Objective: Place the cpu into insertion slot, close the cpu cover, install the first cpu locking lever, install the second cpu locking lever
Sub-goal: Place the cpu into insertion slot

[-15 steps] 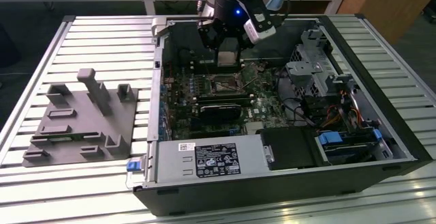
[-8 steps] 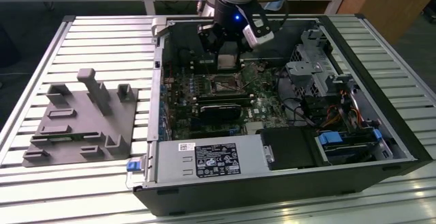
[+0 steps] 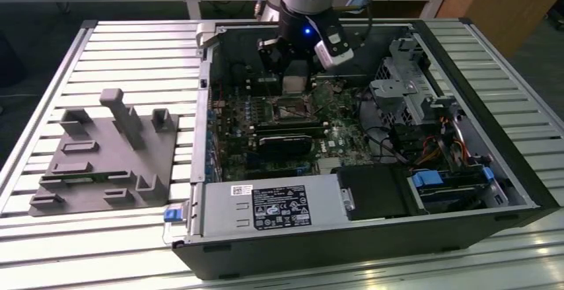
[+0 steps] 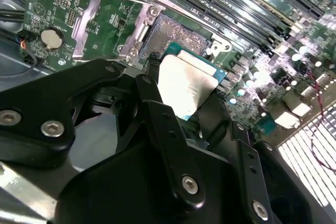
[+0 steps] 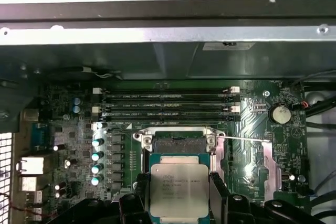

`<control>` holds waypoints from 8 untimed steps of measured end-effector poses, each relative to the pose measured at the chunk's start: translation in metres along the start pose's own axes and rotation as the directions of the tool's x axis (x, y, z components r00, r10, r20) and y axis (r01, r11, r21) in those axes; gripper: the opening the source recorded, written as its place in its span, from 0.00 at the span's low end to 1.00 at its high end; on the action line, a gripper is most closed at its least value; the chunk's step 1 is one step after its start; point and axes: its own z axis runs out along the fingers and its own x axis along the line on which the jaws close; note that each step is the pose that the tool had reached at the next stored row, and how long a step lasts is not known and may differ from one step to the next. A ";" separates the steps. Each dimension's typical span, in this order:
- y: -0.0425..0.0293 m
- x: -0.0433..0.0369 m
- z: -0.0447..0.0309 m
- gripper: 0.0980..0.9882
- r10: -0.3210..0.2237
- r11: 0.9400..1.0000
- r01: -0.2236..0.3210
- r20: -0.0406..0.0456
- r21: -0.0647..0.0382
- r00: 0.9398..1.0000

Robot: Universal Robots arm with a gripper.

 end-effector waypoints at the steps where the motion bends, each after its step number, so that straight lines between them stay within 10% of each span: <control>1: -0.0002 -0.0004 0.0018 0.49 0.000 1.000 0.000 0.000 0.000 1.000; 8: -0.0009 -0.0014 0.0102 0.49 0.000 1.000 0.000 0.000 0.001 1.000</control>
